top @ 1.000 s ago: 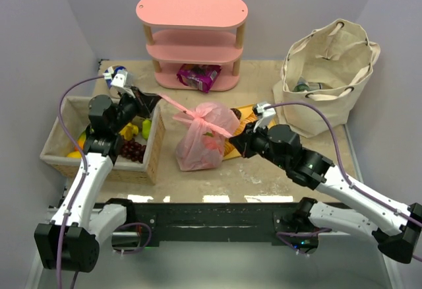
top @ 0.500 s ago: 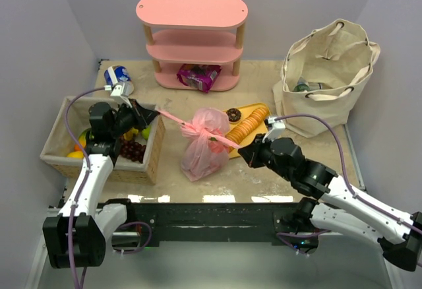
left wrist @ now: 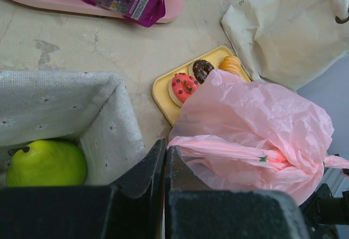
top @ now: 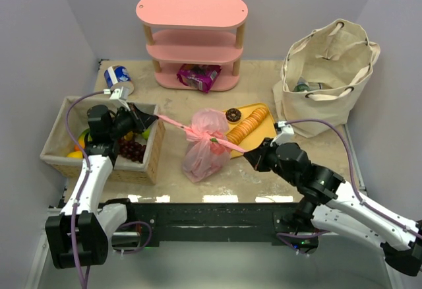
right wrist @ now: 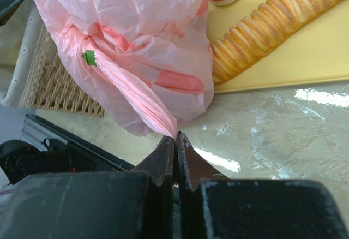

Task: Place the mixed food into the grocery bags and tie them

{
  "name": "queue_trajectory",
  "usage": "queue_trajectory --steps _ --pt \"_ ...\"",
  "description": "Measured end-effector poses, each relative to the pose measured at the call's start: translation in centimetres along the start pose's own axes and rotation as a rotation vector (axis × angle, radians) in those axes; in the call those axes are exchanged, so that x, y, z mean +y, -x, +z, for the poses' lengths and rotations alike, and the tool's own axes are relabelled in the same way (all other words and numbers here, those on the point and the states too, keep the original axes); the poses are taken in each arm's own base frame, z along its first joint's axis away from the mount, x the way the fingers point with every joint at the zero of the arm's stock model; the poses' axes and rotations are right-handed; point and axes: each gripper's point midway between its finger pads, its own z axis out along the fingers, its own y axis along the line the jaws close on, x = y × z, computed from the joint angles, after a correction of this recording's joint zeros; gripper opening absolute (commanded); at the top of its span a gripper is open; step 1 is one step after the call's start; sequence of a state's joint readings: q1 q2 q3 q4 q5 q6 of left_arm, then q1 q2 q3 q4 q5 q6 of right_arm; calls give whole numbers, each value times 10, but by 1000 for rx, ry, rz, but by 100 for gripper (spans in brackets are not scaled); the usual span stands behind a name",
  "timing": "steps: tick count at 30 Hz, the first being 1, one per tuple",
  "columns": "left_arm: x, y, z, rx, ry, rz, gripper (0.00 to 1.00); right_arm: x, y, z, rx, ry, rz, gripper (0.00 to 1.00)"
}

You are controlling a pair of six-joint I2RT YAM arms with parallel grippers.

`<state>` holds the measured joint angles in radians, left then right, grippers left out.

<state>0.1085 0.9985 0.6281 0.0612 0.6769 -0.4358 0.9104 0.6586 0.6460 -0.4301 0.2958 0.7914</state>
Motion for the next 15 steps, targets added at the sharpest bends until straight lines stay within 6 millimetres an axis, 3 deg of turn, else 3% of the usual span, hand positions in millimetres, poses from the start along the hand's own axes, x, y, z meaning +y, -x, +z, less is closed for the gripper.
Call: queue_trajectory --steps 15 --pt "7 -1 -5 9 13 -25 0 -2 3 -10 -16 3 61 0"
